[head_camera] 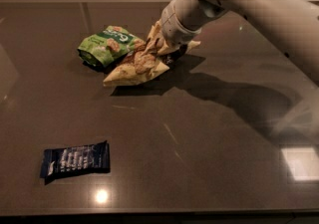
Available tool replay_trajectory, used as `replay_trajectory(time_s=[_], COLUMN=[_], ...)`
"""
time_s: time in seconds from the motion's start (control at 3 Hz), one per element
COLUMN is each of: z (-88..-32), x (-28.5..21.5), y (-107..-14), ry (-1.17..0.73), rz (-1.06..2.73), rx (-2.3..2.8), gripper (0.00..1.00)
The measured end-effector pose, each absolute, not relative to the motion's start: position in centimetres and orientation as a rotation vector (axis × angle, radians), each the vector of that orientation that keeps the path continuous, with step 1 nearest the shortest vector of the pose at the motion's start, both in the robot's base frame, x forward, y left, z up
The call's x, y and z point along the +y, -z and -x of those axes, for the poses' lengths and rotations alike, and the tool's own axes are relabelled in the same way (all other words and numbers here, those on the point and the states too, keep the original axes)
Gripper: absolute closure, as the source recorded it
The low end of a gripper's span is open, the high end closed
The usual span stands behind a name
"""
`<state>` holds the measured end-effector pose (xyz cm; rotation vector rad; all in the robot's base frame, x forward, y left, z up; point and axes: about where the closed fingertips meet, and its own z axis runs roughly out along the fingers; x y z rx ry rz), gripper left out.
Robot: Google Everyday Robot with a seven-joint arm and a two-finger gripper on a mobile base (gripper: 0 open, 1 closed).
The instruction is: Move brown chip bag near green rice chip bag
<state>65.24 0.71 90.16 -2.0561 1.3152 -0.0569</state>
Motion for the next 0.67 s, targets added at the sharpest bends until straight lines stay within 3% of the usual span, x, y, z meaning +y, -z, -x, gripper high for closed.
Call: replay_trajectory(time_s=[0.33, 0.67], z=[-65.2, -65.17], x=[0.85, 1.0], y=[-90.05, -89.93], ry=[0.054, 0.051], rz=[2.059, 2.062], rx=[1.314, 1.312], gripper=[0.15, 0.0])
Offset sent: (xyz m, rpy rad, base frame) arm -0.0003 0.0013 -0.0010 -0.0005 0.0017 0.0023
